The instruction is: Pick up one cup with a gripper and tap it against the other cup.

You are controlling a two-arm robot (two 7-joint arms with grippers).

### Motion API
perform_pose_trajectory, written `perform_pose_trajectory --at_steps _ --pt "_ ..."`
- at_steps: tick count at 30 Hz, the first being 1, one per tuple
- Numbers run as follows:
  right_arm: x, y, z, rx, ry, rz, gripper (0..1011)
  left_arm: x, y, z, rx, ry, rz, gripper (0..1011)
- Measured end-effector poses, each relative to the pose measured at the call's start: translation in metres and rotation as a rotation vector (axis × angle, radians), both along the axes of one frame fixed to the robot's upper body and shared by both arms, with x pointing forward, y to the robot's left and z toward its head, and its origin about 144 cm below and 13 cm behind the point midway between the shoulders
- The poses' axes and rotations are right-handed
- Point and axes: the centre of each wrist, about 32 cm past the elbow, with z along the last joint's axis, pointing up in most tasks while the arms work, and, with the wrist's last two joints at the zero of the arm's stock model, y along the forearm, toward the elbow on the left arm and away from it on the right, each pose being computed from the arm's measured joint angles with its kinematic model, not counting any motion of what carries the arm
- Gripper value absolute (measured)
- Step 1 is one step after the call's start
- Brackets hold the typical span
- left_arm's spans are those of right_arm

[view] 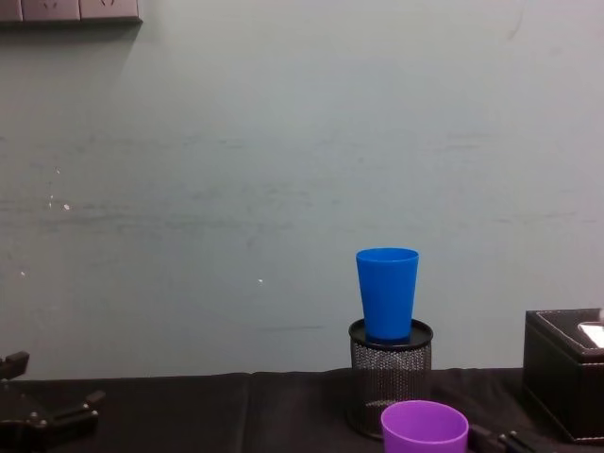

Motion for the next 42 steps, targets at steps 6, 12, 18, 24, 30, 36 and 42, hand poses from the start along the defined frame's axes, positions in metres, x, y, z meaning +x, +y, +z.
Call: perform_pose_trajectory --at_steps 6,12,18,24,30,36,42 --pt "0.01 0.005 -0.005 0.011 0.006 -0.01 1002 0.0 0.0 0.0 0.0 0.0 0.0 1000" --pt "0.018 0.011 -0.006 0.026 0.005 -0.012 1002 0.0 0.0 0.0 0.0 0.0 0.0 1000" --pt "0.023 0.015 -0.007 0.041 0.01 -0.011 985 0.0 0.0 0.0 0.0 0.0 0.0 1000" --pt "0.024 0.017 -0.007 0.046 0.009 -0.02 846 0.0 0.0 0.0 0.0 0.0 0.0 1000" --pt "0.024 0.017 0.002 0.041 0.002 -0.027 752 0.0 0.0 0.0 0.0 0.0 0.0 1000" --pt "0.027 0.016 0.026 0.023 -0.002 -0.068 733 0.0 0.0 0.0 0.0 0.0 0.0 1000" --pt "0.033 0.018 0.051 0.009 0.027 -0.107 722 0.0 0.0 0.0 0.0 0.0 0.0 1000"
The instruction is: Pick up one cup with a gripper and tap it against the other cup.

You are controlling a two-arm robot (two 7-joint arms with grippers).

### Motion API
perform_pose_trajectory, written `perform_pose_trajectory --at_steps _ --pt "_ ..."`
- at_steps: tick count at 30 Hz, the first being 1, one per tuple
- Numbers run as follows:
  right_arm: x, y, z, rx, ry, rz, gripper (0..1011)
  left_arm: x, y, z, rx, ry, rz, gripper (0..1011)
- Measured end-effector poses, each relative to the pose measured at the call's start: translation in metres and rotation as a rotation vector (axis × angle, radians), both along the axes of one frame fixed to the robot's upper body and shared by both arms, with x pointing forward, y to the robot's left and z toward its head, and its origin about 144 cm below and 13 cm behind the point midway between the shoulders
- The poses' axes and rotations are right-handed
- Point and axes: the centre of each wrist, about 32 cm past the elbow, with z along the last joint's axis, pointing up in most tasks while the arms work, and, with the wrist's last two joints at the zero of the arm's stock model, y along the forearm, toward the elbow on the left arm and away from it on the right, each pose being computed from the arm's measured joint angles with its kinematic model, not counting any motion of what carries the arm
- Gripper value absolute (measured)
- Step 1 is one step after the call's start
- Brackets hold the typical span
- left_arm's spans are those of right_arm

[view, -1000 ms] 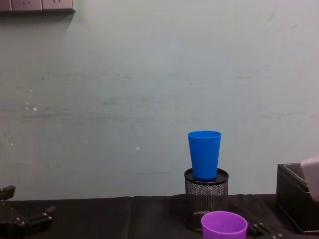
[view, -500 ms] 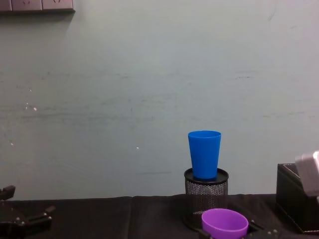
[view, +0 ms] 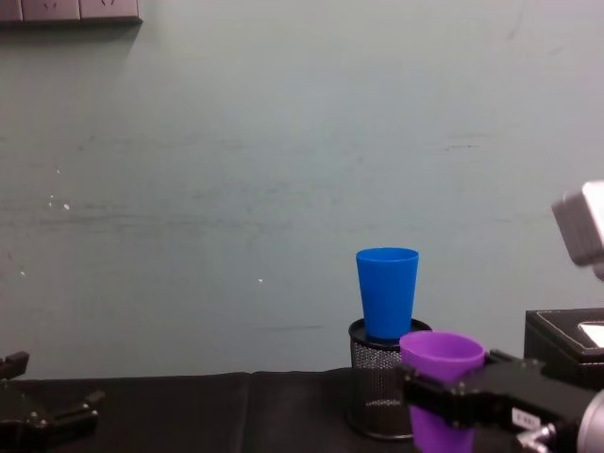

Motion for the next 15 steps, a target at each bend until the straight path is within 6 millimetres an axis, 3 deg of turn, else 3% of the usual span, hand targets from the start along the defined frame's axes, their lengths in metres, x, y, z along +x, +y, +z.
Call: perform_pose_trajectory --at_steps 15 --pt "0.0 0.001 0.035 0.03 -0.02 -0.002 723 0.0 0.0 0.0 0.0 0.0 0.0 1000"
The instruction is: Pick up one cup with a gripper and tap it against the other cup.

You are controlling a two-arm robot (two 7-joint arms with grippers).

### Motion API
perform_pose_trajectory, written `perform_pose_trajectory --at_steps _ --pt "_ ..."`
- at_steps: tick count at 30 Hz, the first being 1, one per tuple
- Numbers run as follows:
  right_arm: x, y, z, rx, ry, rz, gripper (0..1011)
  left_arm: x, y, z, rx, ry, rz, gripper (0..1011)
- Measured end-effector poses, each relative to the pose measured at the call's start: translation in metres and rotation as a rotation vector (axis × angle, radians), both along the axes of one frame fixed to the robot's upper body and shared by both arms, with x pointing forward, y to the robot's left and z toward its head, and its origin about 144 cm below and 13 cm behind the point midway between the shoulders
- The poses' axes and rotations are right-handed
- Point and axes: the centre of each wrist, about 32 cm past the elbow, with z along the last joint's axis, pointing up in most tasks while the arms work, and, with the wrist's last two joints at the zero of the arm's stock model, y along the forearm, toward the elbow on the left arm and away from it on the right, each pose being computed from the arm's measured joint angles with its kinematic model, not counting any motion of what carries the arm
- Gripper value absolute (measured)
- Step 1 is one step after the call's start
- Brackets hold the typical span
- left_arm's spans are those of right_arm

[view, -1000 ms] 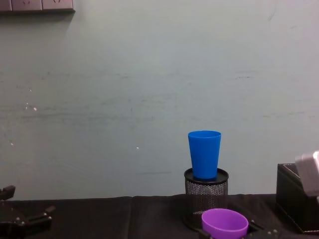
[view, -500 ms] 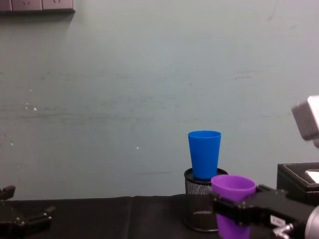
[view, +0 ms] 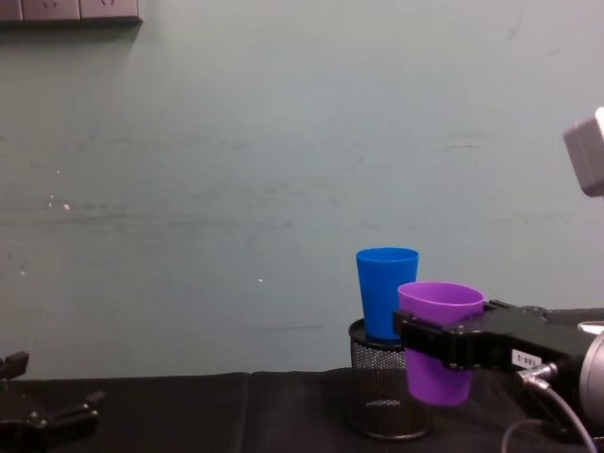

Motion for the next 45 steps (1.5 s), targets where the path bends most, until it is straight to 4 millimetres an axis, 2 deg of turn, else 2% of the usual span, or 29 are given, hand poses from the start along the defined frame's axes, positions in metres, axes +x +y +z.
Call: perform_pose_trajectory --at_steps 8,45 --pt "-0.0033 0.0007 0.0056 -0.006 0.005 0.005 723 0.0 0.0 0.0 0.0 0.0 0.0 1000" --pt "-0.0027 0.0009 0.0046 -0.006 0.002 0.007 722 0.0 0.0 0.0 0.0 0.0 0.0 1000"
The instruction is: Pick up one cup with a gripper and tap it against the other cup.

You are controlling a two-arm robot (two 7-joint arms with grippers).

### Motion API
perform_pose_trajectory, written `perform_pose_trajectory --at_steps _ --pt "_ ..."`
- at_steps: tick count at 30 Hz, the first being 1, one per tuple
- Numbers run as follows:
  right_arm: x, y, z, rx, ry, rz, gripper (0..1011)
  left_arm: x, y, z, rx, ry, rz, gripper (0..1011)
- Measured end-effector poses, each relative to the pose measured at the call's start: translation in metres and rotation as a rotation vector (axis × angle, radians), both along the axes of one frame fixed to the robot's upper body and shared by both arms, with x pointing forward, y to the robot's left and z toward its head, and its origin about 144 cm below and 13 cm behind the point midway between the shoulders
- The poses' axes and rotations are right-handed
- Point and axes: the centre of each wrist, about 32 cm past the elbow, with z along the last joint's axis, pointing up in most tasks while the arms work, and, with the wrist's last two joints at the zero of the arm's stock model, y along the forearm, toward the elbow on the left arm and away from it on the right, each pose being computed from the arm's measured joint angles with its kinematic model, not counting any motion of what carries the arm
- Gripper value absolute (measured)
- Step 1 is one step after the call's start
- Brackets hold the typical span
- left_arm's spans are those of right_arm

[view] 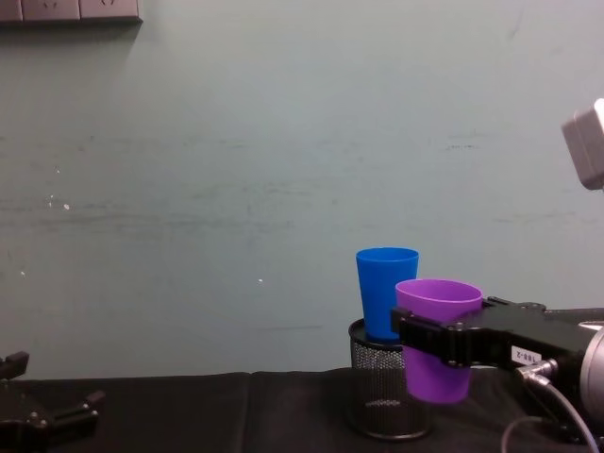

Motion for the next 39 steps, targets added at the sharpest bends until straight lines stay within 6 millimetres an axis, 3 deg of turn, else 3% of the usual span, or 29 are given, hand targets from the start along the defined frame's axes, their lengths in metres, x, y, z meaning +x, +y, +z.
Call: perform_pose_trajectory --at_steps 39 --pt "0.0 0.0 0.0 0.0 0.0 -0.002 722 0.0 0.0 0.0 0.0 0.0 0.0 1000"
